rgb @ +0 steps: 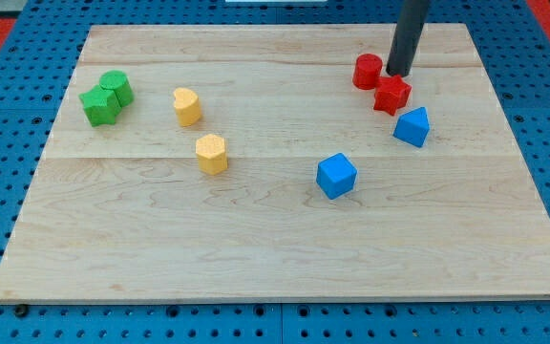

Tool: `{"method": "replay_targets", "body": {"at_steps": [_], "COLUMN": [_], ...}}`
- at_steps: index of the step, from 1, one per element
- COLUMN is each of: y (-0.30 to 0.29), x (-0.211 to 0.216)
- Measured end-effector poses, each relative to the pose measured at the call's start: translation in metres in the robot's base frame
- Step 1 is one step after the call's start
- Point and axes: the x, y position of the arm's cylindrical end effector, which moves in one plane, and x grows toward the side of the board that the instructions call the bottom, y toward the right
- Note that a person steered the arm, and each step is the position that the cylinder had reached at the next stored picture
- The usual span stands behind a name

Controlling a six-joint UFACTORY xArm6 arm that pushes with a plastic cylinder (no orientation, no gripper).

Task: Place the red circle diagonally top left of the red star

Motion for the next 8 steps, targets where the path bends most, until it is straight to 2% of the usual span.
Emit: {"method": "replay_targets", "body": {"at_steps": [2,3,4,5,6,7,8], "y": [-0.044,0.018,-0.016,-0.052,-0.052,0.001,0.009], "x": [-0.048,-0.011,0.022,0.021,0.009,0.015,-0.07]}}
